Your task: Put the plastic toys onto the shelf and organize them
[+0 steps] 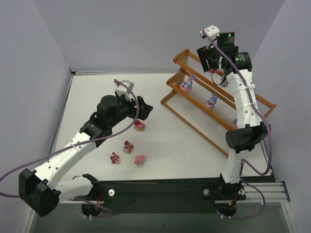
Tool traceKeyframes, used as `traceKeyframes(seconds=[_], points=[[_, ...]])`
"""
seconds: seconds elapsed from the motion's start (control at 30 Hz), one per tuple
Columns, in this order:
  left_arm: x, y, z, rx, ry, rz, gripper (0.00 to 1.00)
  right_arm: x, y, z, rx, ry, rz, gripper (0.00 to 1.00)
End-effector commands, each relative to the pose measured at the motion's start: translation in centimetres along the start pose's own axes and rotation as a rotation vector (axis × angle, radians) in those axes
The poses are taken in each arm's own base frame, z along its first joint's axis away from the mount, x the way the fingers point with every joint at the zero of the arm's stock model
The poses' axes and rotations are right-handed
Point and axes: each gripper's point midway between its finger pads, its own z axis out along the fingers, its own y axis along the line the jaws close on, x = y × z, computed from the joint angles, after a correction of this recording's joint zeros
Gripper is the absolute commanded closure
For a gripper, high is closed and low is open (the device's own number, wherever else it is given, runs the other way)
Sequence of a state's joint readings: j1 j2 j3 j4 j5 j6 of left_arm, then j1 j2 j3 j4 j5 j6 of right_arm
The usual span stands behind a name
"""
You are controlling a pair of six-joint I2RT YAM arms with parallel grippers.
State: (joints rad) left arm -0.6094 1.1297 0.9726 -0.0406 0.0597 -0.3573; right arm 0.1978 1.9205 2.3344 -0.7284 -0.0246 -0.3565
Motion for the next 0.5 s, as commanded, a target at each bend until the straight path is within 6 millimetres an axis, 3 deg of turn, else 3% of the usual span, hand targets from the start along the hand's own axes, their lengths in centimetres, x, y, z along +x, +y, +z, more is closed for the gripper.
traceKeyframes(seconds=[0.0,0.47], points=[[-1.9,-0.8,-0.6,0.037,-0.066,0.013,0.03,1.0,-0.5,-1.6,0.016,0.049,-0.075,0.39],[-1.5,-0.6,-0.6,0.036,-0.054,0.012,0.02,2.4,0.8,0.0,-0.060,0.094,-0.144,0.43]])
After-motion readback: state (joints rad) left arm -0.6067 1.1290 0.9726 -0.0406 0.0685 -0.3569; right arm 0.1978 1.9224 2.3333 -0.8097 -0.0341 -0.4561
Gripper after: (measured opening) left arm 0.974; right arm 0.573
